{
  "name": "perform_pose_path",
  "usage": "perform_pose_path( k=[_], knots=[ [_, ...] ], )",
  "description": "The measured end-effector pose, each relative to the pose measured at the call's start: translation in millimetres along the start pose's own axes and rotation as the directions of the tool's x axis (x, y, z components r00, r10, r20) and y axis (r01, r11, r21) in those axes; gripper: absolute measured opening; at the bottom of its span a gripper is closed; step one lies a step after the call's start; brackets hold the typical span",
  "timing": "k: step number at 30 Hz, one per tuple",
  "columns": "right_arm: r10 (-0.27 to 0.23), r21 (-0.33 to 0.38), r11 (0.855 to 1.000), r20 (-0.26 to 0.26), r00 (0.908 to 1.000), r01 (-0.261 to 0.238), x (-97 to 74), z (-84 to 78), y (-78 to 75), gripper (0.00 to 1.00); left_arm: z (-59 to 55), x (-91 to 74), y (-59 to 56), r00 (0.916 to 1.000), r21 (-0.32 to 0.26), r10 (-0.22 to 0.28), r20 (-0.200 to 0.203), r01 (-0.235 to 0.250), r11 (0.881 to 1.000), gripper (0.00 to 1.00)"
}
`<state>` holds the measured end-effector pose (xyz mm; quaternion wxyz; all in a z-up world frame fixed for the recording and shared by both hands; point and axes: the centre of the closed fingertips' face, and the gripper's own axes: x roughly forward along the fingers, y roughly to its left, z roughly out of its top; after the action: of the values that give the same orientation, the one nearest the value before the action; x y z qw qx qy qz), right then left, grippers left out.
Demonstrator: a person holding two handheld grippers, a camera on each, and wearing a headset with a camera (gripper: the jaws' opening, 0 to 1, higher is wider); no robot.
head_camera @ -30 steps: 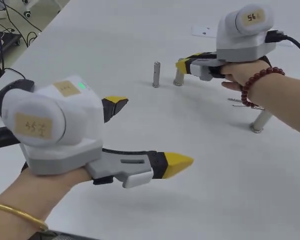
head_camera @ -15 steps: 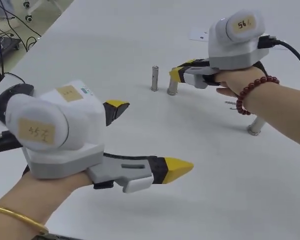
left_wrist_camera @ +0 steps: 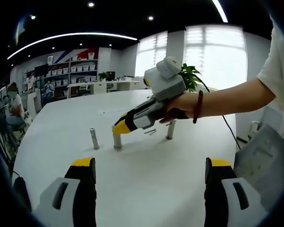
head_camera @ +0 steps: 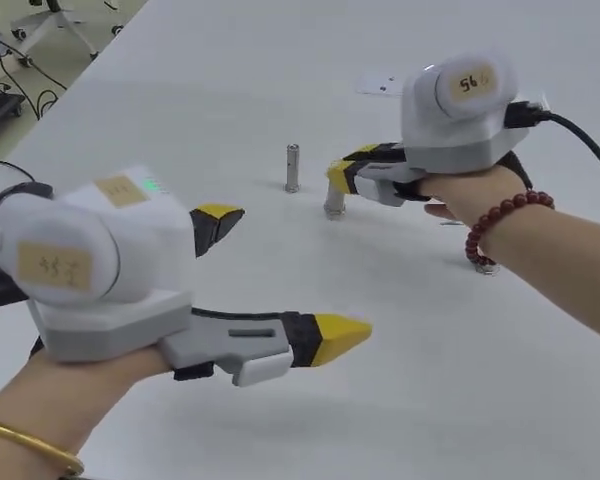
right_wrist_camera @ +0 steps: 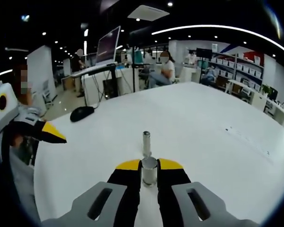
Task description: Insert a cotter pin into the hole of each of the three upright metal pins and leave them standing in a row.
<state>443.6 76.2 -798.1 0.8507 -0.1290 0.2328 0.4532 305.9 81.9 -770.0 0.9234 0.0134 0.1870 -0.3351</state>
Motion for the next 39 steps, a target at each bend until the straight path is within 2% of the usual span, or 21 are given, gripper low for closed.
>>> perform_pose_path(
  k=[5,8,24,29,39],
  knots=[
    [-0.011,0.012,1.0,-0.002,0.9999,0.011,-9.3,-6.5,0.4,0.11,1.2,-0.9,-2.3,1.0,0.004,-0.001,0.001,0.001,1.0,0.96],
    [-0.015,0.04,0.999,-0.004,0.9999,0.015,-18.2,-11.9,6.2,0.11,1.8,-1.0,-3.3,1.0,0.003,-0.004,0.002,0.004,1.0,0.96],
    [-0.055,0.054,0.997,-0.031,0.998,0.057,-54.5,-36.9,24.4,0.11,6.4,-1.3,-7.8,0.9998,0.007,-0.014,0.015,0.014,1.0,0.95],
    [-0.065,0.057,0.996,-0.035,0.9972,0.067,-63.0,-41.1,23.2,0.11,6.2,-1.9,-8.6,0.9997,0.007,-0.016,0.016,0.016,1.0,0.94],
    [-0.109,0.082,0.99,-0.041,0.9932,0.112,-81.3,-51.2,37.3,0.11,6.6,-2.6,-11.0,0.9995,0.011,-0.023,0.021,0.023,1.0,0.94]
  ],
)
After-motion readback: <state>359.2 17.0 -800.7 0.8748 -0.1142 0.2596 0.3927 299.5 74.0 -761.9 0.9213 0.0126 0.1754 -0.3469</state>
